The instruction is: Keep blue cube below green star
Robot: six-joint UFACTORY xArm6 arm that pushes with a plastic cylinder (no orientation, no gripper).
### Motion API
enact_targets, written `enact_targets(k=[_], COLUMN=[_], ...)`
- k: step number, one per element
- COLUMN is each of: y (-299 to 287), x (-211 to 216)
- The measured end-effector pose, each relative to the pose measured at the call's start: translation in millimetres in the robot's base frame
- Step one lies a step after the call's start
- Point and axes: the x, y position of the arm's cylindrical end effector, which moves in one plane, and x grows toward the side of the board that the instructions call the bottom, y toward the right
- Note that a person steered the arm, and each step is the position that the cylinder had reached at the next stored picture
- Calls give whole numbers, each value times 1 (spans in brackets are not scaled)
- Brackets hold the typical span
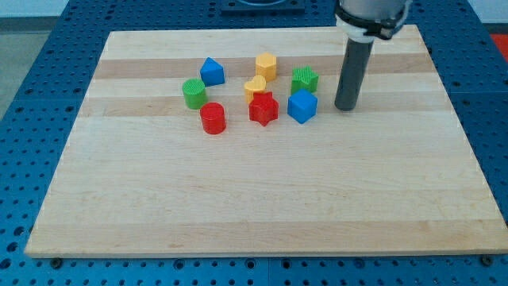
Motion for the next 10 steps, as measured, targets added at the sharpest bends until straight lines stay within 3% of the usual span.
enact_targets(k=[2, 10], y=[-5, -28], x=[42, -20])
